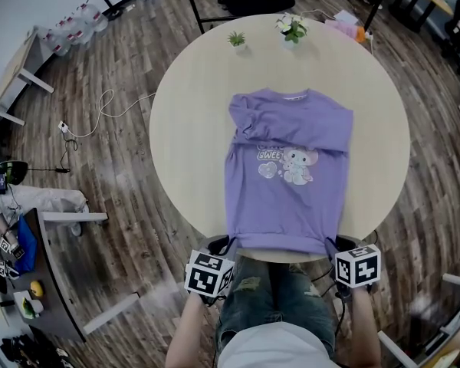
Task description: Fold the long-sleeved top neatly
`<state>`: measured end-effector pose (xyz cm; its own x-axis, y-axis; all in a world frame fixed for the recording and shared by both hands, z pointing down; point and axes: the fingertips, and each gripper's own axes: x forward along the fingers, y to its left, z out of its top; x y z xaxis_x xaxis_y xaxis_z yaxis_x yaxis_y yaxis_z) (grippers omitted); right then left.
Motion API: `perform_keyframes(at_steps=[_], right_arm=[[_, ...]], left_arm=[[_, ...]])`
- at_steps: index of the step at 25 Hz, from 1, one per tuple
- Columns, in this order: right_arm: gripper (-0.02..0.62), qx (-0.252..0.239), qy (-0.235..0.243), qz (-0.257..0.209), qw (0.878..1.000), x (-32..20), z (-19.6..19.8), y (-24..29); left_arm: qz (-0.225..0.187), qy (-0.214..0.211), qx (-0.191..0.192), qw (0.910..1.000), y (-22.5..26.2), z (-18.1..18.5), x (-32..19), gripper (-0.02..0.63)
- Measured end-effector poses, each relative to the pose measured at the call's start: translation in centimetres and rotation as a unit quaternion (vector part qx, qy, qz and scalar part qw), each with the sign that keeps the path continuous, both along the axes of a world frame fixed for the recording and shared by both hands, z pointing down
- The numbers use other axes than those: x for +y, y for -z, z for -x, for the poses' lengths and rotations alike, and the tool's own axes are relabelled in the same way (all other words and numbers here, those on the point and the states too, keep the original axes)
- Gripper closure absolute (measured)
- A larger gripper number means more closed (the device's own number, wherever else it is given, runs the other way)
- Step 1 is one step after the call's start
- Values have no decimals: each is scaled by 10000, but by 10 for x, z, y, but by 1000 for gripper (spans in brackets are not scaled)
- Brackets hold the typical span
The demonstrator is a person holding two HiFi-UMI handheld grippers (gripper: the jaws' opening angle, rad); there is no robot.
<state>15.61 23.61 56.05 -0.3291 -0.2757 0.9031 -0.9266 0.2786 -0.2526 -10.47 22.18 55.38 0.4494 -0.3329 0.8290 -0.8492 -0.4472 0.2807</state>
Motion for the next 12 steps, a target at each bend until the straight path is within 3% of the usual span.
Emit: perform_keyframes(at_steps=[7,12], right_arm=[[509,65,400,132,9991,25,6,8],[509,-120,347,180,9992,35,8,14]], left_arm=[[101,-309,-44,9995,8,-1,27,571],[87,-283,-64,9995,15,2,34,570]])
